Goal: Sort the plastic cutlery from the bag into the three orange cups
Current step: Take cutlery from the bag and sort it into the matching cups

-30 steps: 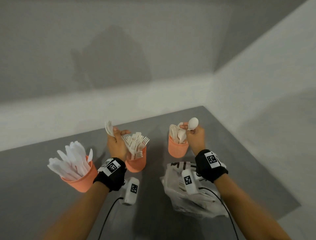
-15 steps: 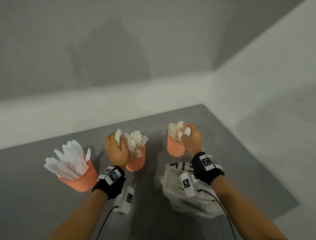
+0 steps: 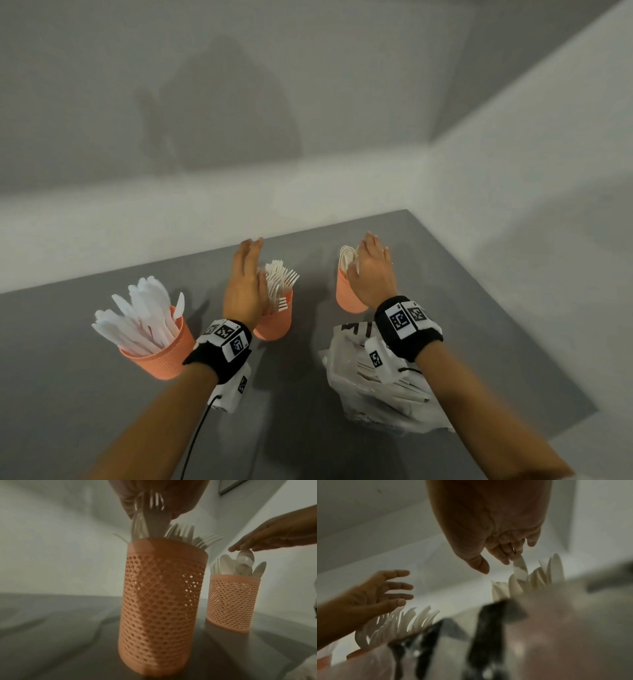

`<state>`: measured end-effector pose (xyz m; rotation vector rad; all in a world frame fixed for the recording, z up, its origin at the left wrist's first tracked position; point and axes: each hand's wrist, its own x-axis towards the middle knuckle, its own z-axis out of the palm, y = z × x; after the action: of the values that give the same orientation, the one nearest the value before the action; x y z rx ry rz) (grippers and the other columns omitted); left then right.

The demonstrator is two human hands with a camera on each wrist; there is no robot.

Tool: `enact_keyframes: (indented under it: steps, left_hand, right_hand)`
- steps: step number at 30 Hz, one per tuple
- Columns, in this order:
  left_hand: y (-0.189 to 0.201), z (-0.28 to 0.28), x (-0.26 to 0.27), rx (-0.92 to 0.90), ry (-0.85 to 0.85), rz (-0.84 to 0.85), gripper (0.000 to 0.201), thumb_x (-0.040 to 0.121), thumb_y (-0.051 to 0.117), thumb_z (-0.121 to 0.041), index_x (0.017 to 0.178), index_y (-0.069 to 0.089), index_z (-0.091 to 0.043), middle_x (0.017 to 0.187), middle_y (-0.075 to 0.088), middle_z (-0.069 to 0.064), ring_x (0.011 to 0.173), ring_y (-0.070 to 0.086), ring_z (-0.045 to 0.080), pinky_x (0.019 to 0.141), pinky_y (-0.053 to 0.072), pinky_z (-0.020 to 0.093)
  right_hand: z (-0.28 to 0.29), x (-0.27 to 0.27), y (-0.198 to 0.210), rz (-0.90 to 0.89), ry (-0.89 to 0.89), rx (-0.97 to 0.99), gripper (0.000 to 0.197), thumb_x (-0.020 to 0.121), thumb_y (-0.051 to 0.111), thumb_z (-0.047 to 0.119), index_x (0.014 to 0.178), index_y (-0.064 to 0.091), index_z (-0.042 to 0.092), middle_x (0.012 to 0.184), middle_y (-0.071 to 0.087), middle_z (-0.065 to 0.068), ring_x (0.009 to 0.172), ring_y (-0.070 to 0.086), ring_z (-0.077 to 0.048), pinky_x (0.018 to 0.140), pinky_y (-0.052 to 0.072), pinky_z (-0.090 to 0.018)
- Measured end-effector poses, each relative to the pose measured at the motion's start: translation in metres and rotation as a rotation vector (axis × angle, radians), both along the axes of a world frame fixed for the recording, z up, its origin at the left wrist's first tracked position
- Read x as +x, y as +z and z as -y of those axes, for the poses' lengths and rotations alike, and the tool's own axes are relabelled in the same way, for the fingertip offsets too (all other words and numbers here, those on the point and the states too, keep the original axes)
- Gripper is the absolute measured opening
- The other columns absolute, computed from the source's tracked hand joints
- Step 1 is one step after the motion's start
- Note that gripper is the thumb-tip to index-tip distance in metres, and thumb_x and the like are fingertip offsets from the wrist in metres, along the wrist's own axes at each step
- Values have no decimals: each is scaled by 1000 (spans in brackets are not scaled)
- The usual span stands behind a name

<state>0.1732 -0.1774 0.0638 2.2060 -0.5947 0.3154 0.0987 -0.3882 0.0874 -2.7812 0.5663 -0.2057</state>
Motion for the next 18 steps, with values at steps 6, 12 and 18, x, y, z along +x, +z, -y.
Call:
enact_keyframes:
  steps: [6,12,18]
  left_hand:
    - [-4,-3,8,408,-147,69,72,94,13,-48,125,55,2,128,57,21,122,52,38,107,34,46]
    - [1,6,11,724,-99,-26,103,78,-3,-77,144,26,-4,147,38,13,140,28,26,117,13,44]
    - [30,11,-10,380,-89,34,83,84,15,-64,144,27,-8,148,33,16,140,25,31,116,11,47]
  right_hand:
    - [-1,0,-13,-140,-20,-28,72,98,33,42,147,6,-3,157,7,-18,146,2,-31,119,2,-42]
    - [0,-3,-8,-156,38,9,69,94,36,51,148,17,13,158,8,-16,146,4,-29,116,2,-52]
    - [0,-31,34,89,93,315,35,93,53,29,123,57,12,137,48,-13,126,44,-27,104,34,-38]
